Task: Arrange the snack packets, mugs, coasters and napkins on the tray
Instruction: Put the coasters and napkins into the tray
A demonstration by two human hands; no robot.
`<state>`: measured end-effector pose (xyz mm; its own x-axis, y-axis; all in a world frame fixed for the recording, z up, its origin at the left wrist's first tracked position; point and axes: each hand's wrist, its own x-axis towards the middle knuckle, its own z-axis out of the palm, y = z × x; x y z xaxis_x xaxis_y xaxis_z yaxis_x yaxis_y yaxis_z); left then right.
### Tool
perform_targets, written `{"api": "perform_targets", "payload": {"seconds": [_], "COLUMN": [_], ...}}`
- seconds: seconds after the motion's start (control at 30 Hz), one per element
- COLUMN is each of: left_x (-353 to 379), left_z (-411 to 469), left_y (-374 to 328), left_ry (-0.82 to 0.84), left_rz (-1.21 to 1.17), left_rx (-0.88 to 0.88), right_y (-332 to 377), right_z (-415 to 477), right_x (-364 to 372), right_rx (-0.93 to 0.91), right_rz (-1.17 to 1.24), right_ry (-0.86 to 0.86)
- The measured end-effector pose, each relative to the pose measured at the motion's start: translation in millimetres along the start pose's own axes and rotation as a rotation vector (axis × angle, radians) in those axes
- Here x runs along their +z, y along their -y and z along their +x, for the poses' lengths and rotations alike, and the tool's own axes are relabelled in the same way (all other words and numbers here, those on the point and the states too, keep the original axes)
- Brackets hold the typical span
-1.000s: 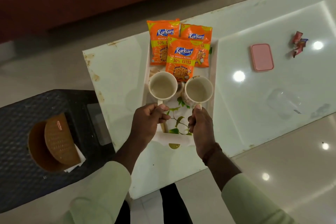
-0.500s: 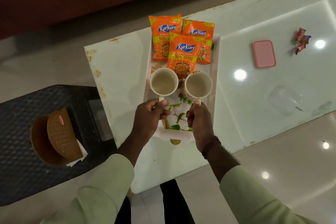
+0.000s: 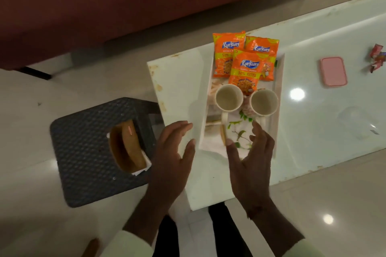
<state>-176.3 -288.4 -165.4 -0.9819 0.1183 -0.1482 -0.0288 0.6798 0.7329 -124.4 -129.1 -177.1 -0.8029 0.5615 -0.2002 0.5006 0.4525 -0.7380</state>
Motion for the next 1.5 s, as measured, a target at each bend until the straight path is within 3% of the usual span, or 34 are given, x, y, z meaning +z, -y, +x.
{"api": "perform_targets", "payload": {"seconds": [0.13, 0.27, 0.5, 0.73, 0.87, 1.2, 1.3, 1.5], "left_x": [-77.8, -140.4, -163.5, -144.8, -140.7, -164.7, -169.3, -120.9], "left_z": [1.7, 21.7, 82.7, 121.4, 129.1, 130.0, 128.0, 94.4], "left_y": [36.6, 89.3, 158.6, 185.0, 187.2, 154.6, 137.5, 84.7], "left_ry": [0.046, 0.216, 0.542, 0.694, 0.72, 0.708, 0.693, 0.604], "left_rz": [0.101, 0.338, 0.66, 0.644, 0.518, 0.396, 0.316, 0.249], "left_rx": [0.09, 0.146, 0.378, 0.562, 0.566, 0.505, 0.424, 0.425], "right_y": [32.1, 57.0, 70.6, 68.3, 65.1, 89.1, 97.4, 55.4], "right_z": [-46.4, -91.1, -136.6, -144.7, -143.0, -132.8, -119.5, -59.0], "right_x": [37.5, 87.0, 165.2, 220.5, 232.2, 194.8, 155.6, 45.6], "right_rx": [-0.122, -0.132, -0.046, 0.102, 0.119, 0.087, 0.074, -0.057], "right_rz": [-0.059, -0.085, -0.147, -0.218, -0.266, -0.241, -0.117, -0.12], "right_ry": [0.042, 0.166, 0.308, 0.256, 0.209, 0.268, 0.248, 0.095]}}
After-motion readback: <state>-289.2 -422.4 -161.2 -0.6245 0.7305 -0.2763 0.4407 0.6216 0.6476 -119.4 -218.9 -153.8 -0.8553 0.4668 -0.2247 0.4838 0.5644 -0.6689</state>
